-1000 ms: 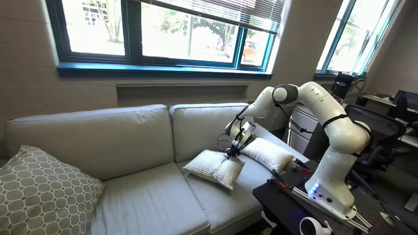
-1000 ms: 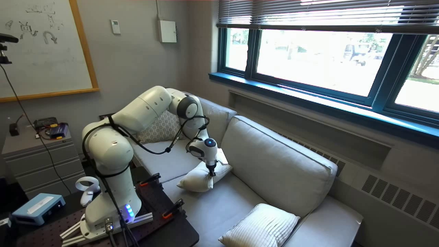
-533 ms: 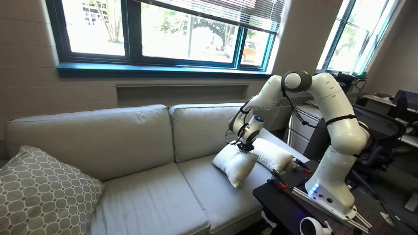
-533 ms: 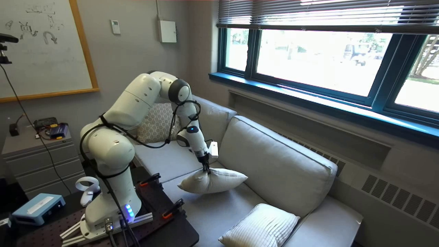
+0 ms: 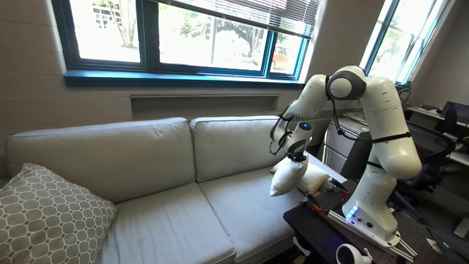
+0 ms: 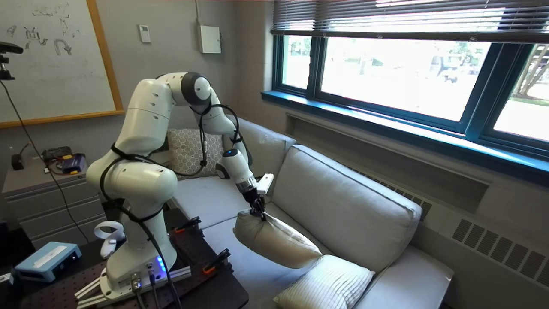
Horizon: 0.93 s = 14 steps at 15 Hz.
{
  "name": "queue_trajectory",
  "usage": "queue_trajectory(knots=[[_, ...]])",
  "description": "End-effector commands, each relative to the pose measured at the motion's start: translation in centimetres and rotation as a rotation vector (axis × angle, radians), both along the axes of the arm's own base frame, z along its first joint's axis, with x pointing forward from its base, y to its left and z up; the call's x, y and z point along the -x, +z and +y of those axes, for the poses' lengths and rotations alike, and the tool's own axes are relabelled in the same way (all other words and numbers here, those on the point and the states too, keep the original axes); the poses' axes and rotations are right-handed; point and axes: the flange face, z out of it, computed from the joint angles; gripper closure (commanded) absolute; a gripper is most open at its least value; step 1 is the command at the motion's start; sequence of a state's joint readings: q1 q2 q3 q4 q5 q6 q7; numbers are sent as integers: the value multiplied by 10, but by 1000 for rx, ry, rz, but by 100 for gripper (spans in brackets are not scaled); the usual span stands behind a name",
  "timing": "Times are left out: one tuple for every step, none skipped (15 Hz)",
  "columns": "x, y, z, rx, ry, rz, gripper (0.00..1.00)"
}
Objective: Set the striped pillows against the armrest
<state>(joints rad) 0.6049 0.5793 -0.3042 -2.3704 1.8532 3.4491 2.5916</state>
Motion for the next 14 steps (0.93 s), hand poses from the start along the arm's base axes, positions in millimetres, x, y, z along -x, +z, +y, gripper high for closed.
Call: queue_trajectory(knots=[[3, 11, -25, 53, -23, -2, 94], [3, 11, -29, 60, -26, 1, 94], [0, 16, -32, 78, -27, 3, 93], [2, 13, -42, 90, -30, 3, 93], [1, 14, -46, 98, -32, 5, 93], [-1, 21, -47, 119, -34, 8, 93], [-1, 18, -57, 129, -26, 8, 93], [-3, 20, -59, 135, -11, 8, 93], [-9, 29, -55, 148, 12, 5, 93], [-12, 29, -58, 154, 43, 2, 93], [-18, 36, -52, 159, 82, -3, 93], [-24, 44, -44, 177, 124, -11, 93], [-29, 45, -40, 193, 170, -12, 93], [-34, 48, -32, 215, 210, -15, 93]])
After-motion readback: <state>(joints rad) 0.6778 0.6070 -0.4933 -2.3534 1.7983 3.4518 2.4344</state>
